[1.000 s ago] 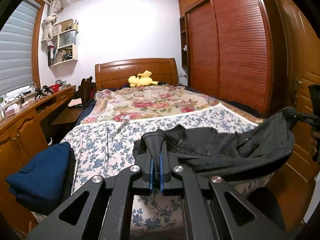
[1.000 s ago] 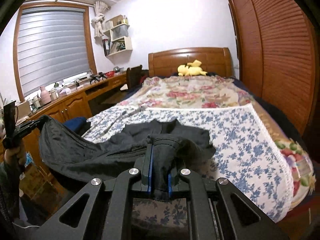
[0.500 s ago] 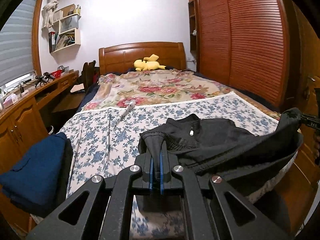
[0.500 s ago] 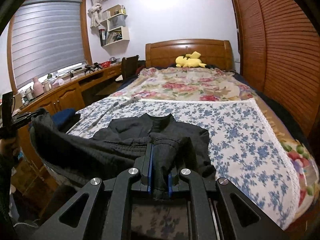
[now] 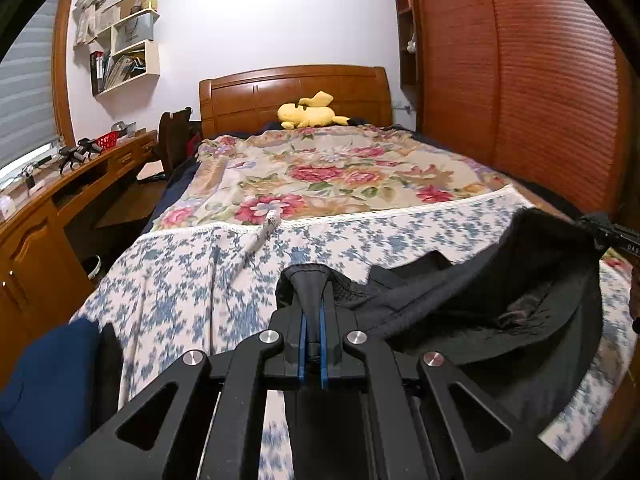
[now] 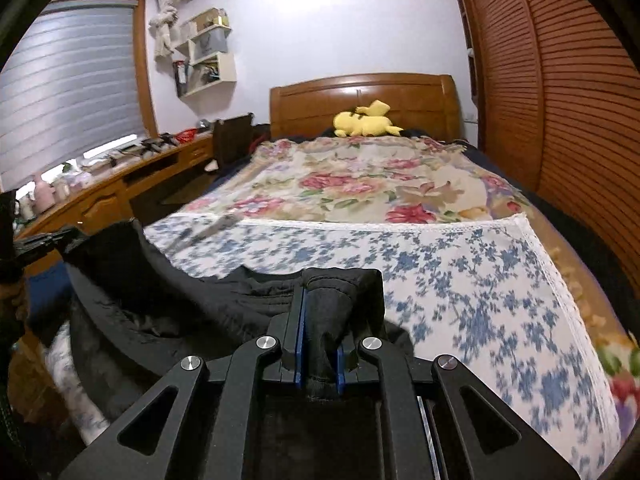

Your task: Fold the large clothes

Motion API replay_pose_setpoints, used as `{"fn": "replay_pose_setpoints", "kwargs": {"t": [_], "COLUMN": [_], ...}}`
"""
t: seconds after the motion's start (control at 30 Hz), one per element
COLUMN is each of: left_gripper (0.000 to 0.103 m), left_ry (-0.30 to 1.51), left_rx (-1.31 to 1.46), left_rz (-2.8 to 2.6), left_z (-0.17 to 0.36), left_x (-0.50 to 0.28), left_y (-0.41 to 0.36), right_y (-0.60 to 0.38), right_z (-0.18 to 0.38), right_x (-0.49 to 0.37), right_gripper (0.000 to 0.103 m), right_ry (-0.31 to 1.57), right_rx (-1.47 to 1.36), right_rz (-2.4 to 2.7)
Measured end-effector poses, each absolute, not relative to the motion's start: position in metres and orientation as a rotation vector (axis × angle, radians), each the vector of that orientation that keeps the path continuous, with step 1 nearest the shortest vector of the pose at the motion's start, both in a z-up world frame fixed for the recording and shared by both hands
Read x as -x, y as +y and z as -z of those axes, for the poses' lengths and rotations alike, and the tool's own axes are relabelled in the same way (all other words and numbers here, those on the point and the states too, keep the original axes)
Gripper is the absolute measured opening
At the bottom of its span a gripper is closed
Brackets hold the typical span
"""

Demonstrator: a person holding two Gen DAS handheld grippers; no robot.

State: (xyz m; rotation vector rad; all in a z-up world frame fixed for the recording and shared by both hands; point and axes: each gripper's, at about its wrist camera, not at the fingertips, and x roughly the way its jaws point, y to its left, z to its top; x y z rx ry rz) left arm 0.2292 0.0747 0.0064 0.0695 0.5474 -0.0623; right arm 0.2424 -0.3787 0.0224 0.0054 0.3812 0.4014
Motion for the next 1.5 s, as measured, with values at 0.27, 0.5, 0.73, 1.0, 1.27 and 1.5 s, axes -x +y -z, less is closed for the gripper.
{"fn": "replay_pose_setpoints", "kwargs": {"t": [0.27, 0.5, 0.73, 1.0, 1.27, 1.5], "left_gripper": [0.005, 0.011, 0.074, 0.075, 0.075, 0.075], "left_ry": [0.615, 0.699, 0.692, 0.718, 0.765, 0.783], "left_rx": [-0.063, -0.057, -0.029, -0.06, -0.06, -0.081], "left_rz": [0.061, 0.071, 0.09, 0.108, 0.143, 0.131], "left_z": [0.017, 0.046, 0.054, 0.072, 0.093, 0.107], "left_x": [-0.314, -0.347, -0.333, -0.286, -0.238, -0.197], "left_y": [0.077, 0.076, 0.078, 0.07, 0.064, 0.069], "right_y": [-0.344, -0.305, -0.301, -0.321, -0.338, -0.357], "right_z": [-0.017, -0.008, -0.014, 0.005, 0.007, 0.017], "right_x": [-0.342, -0.376, -0.355, -0.333, -0.302, -0.254], "right_gripper": [0.011, 0.02, 0.067, 0.072, 0.072, 0.072], "right_ry": [0.488, 0.583, 0.552, 0.643, 0.709, 0.746], "right_rx": [0.023, 0.06, 0.086, 0.084, 0.039, 0.044], "right_rz": [-0.342, -0.306, -0.29, -0.293, -0.294, -0.274]}}
